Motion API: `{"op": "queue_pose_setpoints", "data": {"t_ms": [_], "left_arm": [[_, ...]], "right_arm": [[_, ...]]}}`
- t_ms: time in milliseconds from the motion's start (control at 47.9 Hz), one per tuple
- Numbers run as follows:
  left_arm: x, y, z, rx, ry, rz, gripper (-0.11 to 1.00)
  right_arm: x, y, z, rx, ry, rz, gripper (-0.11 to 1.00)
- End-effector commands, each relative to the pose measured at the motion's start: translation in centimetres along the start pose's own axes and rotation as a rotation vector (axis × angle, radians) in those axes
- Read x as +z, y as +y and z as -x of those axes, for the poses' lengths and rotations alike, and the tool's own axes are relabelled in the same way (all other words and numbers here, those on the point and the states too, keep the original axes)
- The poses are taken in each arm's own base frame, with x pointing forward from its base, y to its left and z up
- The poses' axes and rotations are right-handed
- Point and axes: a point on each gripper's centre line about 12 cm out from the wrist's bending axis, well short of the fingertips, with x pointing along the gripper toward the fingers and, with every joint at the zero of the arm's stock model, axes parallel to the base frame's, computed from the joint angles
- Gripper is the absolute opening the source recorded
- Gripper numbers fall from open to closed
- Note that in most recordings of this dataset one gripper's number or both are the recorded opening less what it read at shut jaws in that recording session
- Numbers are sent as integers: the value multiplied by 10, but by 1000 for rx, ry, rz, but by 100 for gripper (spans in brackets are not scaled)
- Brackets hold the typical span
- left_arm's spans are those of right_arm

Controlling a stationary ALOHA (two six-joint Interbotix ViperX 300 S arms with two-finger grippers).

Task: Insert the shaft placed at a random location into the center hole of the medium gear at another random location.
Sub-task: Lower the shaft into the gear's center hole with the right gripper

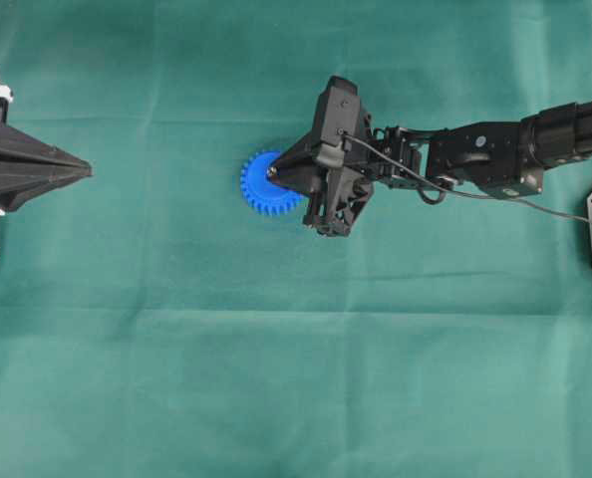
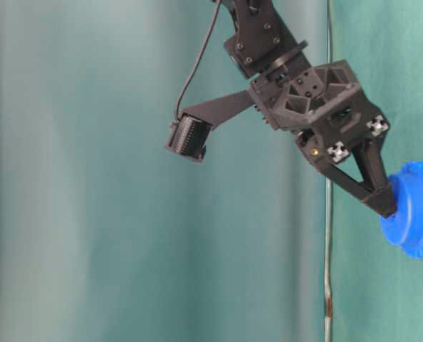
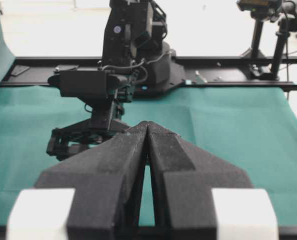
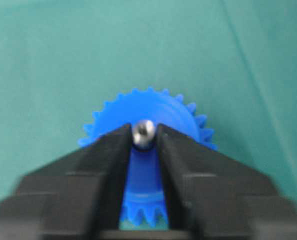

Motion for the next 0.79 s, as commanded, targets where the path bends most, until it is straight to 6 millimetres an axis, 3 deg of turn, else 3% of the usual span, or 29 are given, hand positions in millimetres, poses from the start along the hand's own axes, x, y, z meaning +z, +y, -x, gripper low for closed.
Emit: {"op": "queue_pose_setpoints", "data": {"t_ms": [0, 84, 188, 376, 773], "left_arm": [[10, 0, -3, 1, -23, -3, 0], [10, 0, -3, 1, -25, -3, 0], [9, 0, -3, 1, -21, -3, 0], [10, 0, -3, 1, -23, -3, 0], [10, 0, -3, 1, -25, -2, 0]], "right_arm": [[13, 3, 2, 6, -35, -16, 44], [15, 3, 3, 8, -39, -12, 68], [15, 3, 3, 7, -39, -14, 90], [18, 4, 5, 9, -48, -14, 83], [58, 8, 42, 25, -132, 5, 83]]}}
